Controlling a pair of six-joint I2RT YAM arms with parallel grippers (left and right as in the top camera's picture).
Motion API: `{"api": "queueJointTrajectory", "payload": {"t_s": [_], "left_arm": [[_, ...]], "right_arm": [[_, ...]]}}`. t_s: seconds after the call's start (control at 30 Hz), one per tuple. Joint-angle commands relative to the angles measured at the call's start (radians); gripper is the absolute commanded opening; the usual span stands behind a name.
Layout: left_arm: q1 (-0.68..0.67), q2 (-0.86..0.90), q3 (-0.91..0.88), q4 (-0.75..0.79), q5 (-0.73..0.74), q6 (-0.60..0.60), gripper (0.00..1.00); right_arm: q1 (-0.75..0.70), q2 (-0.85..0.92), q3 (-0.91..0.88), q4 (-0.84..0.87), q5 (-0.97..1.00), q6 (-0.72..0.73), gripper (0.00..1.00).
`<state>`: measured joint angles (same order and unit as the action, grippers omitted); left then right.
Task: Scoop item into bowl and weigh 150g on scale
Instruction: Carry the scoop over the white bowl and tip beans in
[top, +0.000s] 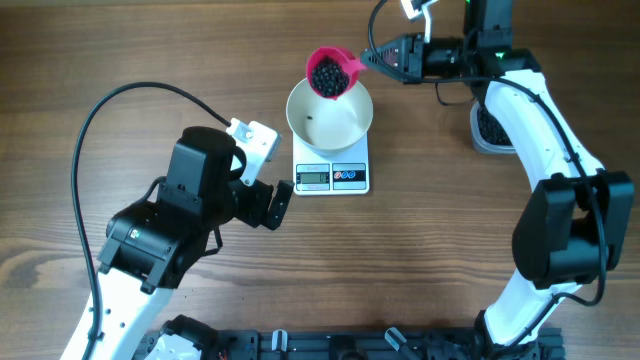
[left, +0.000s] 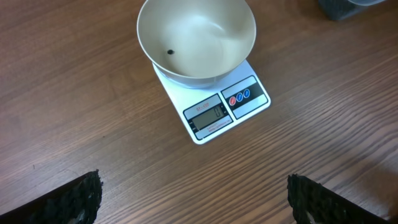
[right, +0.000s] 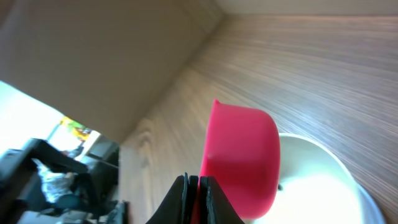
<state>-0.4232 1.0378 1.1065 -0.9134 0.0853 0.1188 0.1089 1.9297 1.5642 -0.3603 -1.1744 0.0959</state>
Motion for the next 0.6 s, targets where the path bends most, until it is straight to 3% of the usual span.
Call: {"api": "queueJointTrajectory", "payload": {"t_s": [0.0, 0.27, 0.47, 0.57], "left_arm": [[0.005, -0.004, 0.014, 0.003, 0.015, 0.008, 1.00], [0.005, -0.004, 0.014, 0.003, 0.015, 0.008, 1.00], [0.005, -0.004, 0.014, 0.003, 0.015, 0.008, 1.00], [0.005, -0.004, 0.014, 0.003, 0.015, 0.008, 1.00]], "right_arm": [[0.037, -0.003, 0.012, -0.031, 0.120, -0.151, 0.04], [0.110, -0.063, 0.012, -0.061, 0.315, -0.274, 0.04], [0.172, -0.151, 0.012, -0.210, 0.489, -0.457, 0.04], [0.216, -0.153, 0.012, -0.242, 0.592, -0.470, 0.04]]}}
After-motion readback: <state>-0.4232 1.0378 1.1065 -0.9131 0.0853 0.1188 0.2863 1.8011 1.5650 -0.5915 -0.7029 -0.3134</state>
